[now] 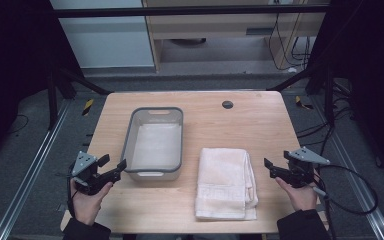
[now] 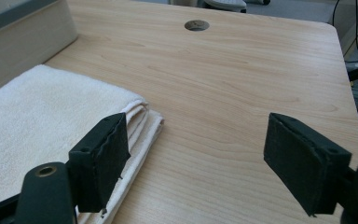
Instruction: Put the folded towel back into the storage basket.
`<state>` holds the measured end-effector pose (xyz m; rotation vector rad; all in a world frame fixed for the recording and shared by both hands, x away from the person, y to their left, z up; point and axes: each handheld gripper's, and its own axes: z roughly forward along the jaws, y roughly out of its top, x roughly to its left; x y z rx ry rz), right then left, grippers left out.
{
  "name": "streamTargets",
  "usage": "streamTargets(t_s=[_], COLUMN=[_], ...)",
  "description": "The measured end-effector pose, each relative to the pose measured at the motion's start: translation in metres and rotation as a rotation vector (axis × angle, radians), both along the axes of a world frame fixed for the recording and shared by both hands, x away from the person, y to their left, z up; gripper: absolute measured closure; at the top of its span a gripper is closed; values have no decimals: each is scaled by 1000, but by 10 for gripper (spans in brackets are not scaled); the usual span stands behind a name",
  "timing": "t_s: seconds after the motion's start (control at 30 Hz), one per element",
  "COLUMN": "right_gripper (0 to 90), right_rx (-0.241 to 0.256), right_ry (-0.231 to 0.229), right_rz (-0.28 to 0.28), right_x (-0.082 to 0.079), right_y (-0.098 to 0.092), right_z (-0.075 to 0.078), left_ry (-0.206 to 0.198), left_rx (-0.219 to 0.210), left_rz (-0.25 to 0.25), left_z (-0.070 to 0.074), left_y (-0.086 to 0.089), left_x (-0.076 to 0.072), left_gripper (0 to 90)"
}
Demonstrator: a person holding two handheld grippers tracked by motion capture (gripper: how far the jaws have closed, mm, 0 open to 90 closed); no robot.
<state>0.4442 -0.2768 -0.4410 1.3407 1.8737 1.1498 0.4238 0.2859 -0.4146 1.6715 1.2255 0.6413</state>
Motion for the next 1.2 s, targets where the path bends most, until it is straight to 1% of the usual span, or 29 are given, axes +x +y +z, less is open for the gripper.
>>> streamTargets(t_s=[0.1, 0.13, 0.3, 0.37, 0.5, 0.63, 0.67, 0.7, 0.73, 0.83, 1.03, 1.13, 1.2], right_gripper=[219, 218, 220, 220, 217, 216, 216, 215, 215, 213, 218, 221, 221], right_rx=[11, 8, 18, 22, 31, 28, 28, 38, 45, 38, 31, 40, 37], right_ry=[2, -1, 2, 2, 18, 18, 18, 17, 20, 20, 21, 19, 22], right_rz=[0, 2, 8, 12, 25, 34, 34, 39, 41, 47, 66, 77, 82], right_x=[0, 1, 2, 4, 6, 8, 8, 9, 9, 11, 14, 16, 17], right_y=[0, 0, 1, 2, 5, 8, 8, 8, 9, 11, 16, 18, 21], right_z=[2, 2, 5, 6, 7, 8, 8, 9, 9, 11, 16, 18, 19], left_ry=[-3, -5, -8, -10, -15, -20, -20, -20, -24, -31, -32, -33, -31], left_rx=[-3, -8, -6, -3, -2, -2, -2, 6, 5, 13, 20, 29, 30], left_rz=[-10, -11, -32, -41, -61, -81, -81, -96, -101, -120, -164, -186, -201], left_z=[2, 3, 7, 8, 11, 13, 13, 15, 15, 17, 19, 18, 18], left_y=[-4, -5, -13, -18, -27, -38, -38, -43, -47, -56, -77, -87, -94], left_x=[0, 0, 1, 1, 1, 1, 1, 1, 1, 1, 1, 1, 0], left_gripper=[306, 308, 323, 328, 334, 345, 347, 348, 350, 356, 363, 367, 368])
